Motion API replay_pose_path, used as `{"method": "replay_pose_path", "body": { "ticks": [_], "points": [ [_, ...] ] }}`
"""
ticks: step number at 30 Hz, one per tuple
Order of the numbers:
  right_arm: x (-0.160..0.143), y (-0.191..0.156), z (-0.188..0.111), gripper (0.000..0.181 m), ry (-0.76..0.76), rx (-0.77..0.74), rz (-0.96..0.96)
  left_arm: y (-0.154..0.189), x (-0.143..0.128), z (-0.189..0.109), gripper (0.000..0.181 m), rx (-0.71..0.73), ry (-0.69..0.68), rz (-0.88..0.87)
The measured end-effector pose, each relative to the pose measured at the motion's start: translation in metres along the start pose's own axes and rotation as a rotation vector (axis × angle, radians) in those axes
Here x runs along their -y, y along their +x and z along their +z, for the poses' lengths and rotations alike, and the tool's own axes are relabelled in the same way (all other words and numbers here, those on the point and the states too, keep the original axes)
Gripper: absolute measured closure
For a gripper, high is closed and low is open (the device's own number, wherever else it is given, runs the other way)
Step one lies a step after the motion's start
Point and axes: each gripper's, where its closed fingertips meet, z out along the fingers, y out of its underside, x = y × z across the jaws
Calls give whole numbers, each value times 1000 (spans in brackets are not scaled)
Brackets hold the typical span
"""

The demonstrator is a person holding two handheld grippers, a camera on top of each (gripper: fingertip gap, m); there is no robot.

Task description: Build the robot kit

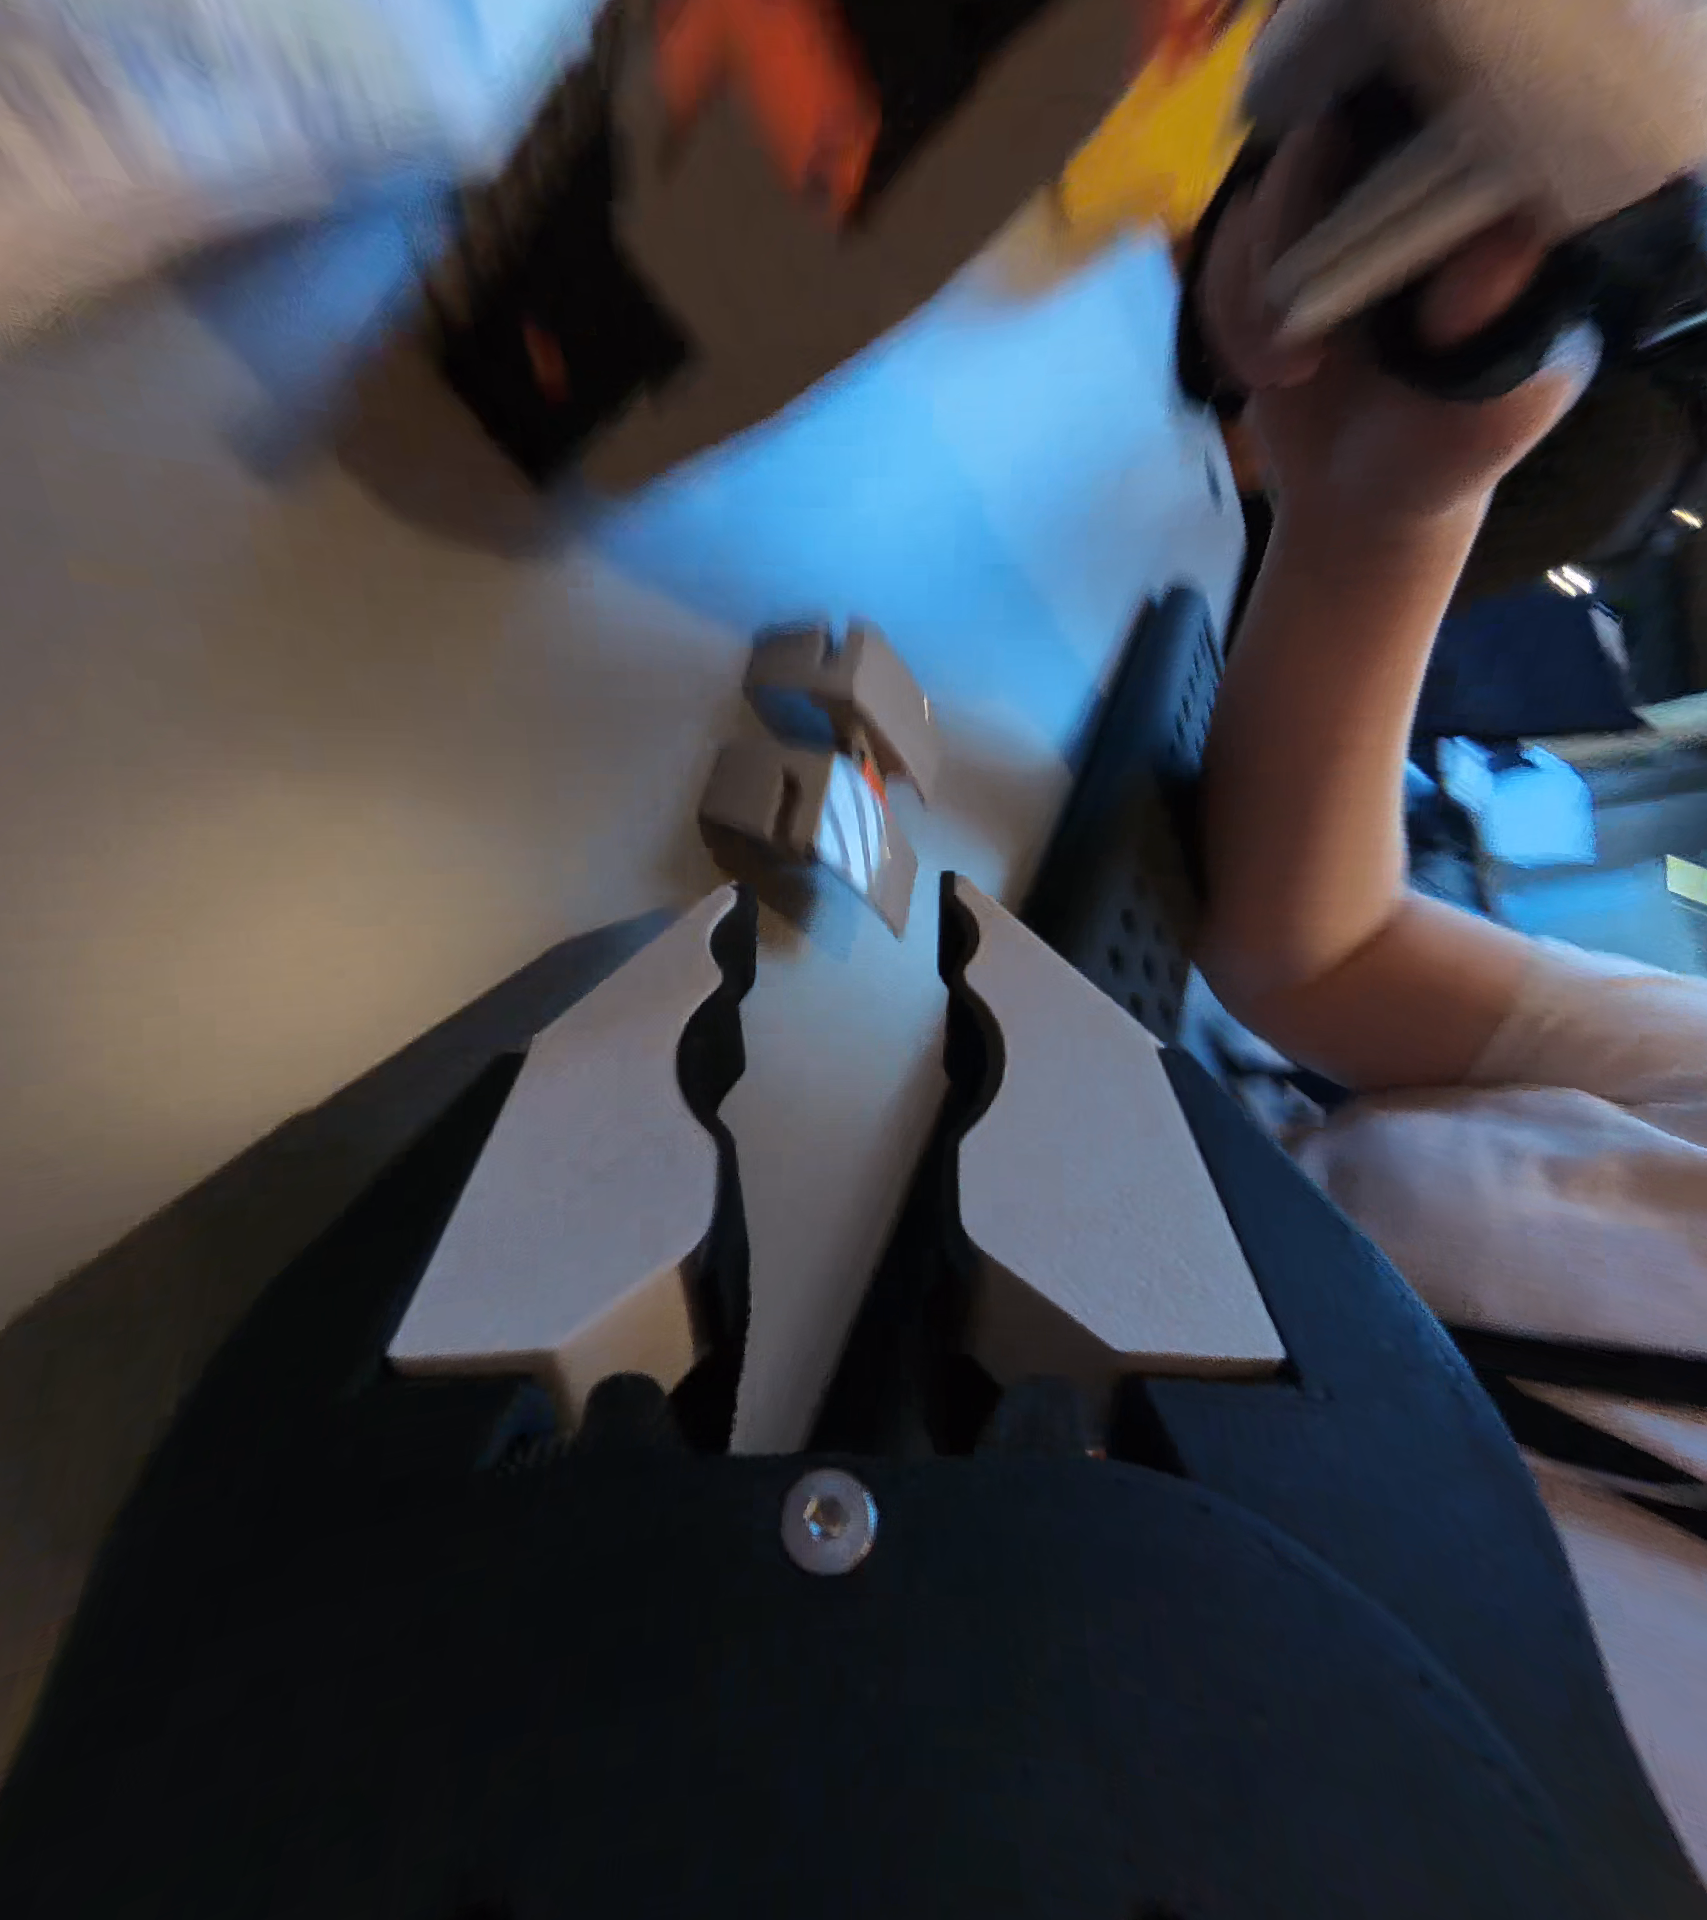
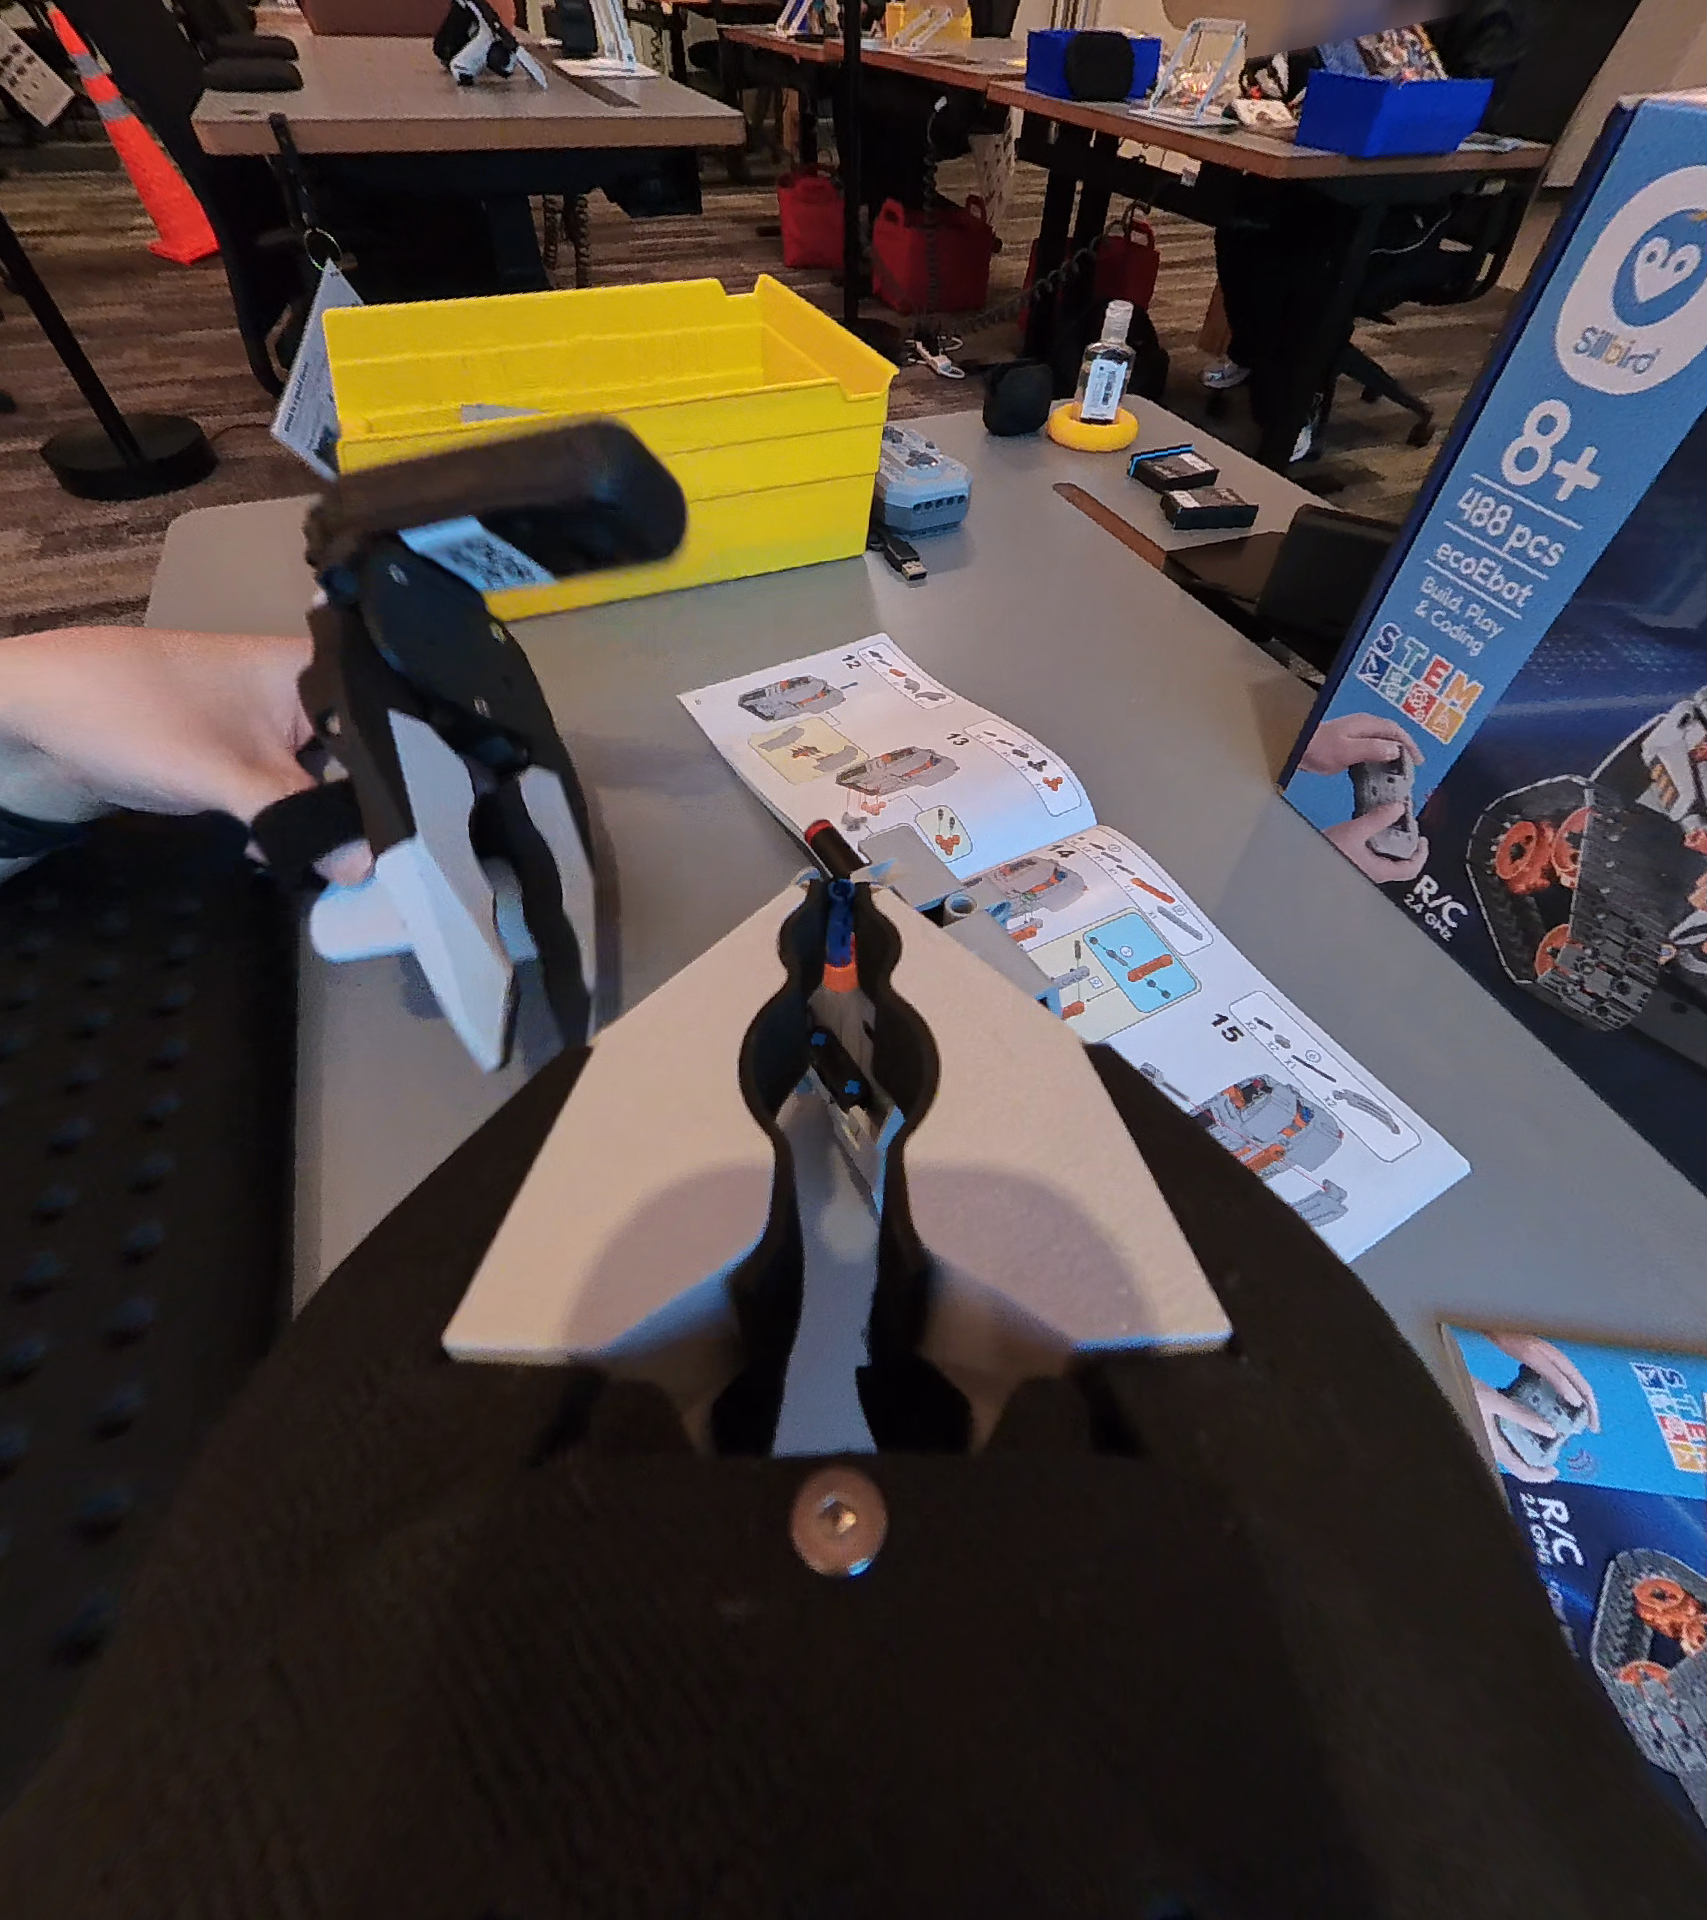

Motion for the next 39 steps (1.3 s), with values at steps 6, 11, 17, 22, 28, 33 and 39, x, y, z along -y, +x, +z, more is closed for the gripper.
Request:
{"method": "replay_pose_path", "body": {
  "ticks": [6, 11, 17, 22, 28, 33, 39],
  "points": [
    [1, 1, 0, 179, -26, 2, -26, 24, 82, -39, 135, 154, 338, 533],
    [0, 2, -1, 179, -56, -12, -29, 40, 117, -30, 124, 155, 296, 785],
    [0, 5, -2, 179, -114, -14, -2, 58, 128, -8, 146, 91, 239, 1043],
    [-1, 7, -4, 179, -161, -23, -27, 59, 132, 3, 153, 40, 129, 1164],
    [-4, 9, -8, 178, -229, -21, -53, 63, 150, -8, 153, -91, 91, 1103],
    [-5, 13, -9, 179, -264, -26, -55, 68, 141, 4, 153, -164, 48, 1155],
    [-5, 15, -11, 179, -222, 39, -40, 62, 132, 20, 156, -208, -25, 1124]
  ]
}}
